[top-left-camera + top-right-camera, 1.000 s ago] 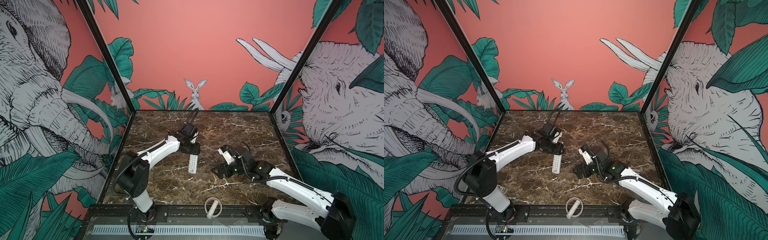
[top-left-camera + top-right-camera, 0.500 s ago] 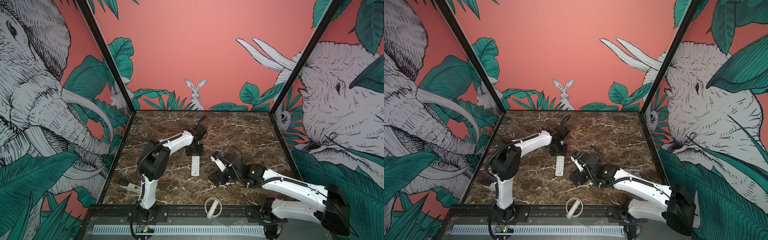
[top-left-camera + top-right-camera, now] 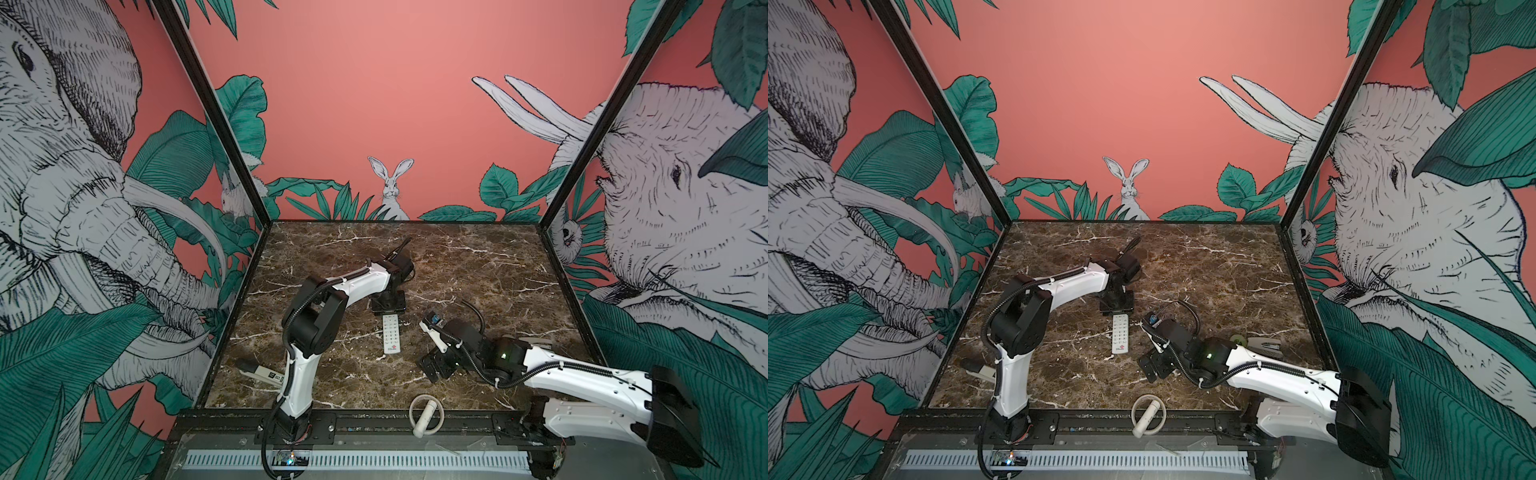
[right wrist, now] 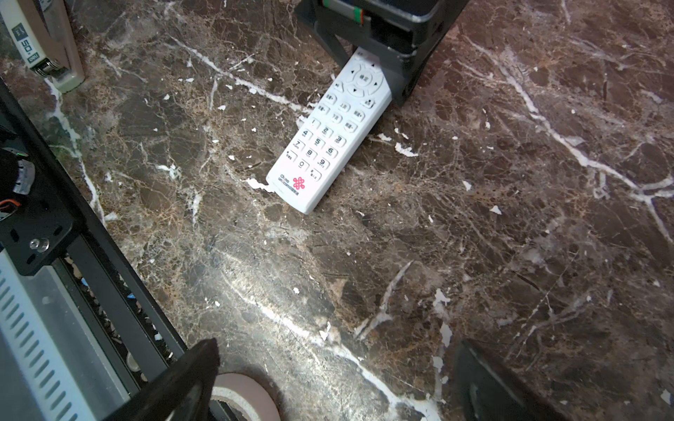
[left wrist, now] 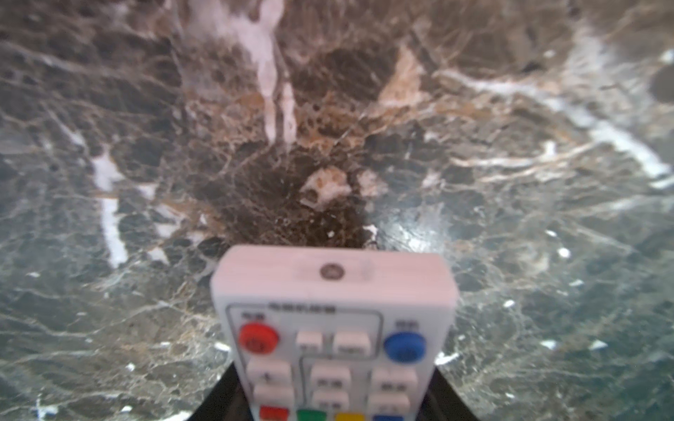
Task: Load the batteries into the remote control
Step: 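Lower the remote onto the table and open both grippers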
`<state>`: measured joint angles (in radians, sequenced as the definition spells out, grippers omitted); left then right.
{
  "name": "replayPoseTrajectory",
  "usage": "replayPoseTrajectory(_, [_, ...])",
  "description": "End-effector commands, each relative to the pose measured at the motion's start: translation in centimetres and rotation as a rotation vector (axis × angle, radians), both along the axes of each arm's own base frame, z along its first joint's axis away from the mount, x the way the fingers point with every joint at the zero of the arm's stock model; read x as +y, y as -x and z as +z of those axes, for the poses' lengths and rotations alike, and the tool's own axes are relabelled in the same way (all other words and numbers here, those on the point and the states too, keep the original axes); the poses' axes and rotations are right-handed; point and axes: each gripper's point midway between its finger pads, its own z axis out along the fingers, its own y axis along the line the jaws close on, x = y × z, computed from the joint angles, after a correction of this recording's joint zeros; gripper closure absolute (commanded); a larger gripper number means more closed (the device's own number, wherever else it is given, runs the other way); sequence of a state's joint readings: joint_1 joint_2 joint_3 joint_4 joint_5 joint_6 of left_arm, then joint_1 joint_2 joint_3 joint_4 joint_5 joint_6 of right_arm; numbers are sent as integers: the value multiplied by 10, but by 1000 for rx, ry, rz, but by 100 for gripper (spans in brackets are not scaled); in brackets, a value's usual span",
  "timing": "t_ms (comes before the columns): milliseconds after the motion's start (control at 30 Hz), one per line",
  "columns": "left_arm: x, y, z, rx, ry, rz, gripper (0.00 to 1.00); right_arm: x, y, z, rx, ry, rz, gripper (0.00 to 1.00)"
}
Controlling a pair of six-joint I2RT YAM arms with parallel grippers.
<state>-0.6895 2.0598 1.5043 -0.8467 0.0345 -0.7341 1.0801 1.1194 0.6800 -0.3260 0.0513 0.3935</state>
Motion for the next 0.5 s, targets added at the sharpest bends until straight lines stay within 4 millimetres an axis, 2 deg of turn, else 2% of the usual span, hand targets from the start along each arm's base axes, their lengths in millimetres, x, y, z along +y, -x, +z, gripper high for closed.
replayPoseTrajectory(0, [8, 3, -8, 8, -51, 19, 74, 1, -2, 8, -32, -35, -24, 1])
replayPoseTrajectory(133, [7, 4, -9, 5, -42, 21, 52, -1, 0, 9, -35, -40, -27, 1])
replayPoseTrajectory(200, [8, 3, -5, -9, -37, 21, 35, -2, 0, 11, -36, -44, -30, 1])
replayPoseTrajectory(233, [8, 2, -2, -20, -35, 18, 30, -2, 0, 11, -37, -44, -32, 1])
replayPoseTrajectory(400, [12, -2, 26, -95, -21, -31, 7, -9, -1, 11, -46, -14, -50, 1])
replayPoseTrajectory(467, [19, -6, 41, -136, -16, -43, 1, -14, -4, 12, -63, 9, -59, 1])
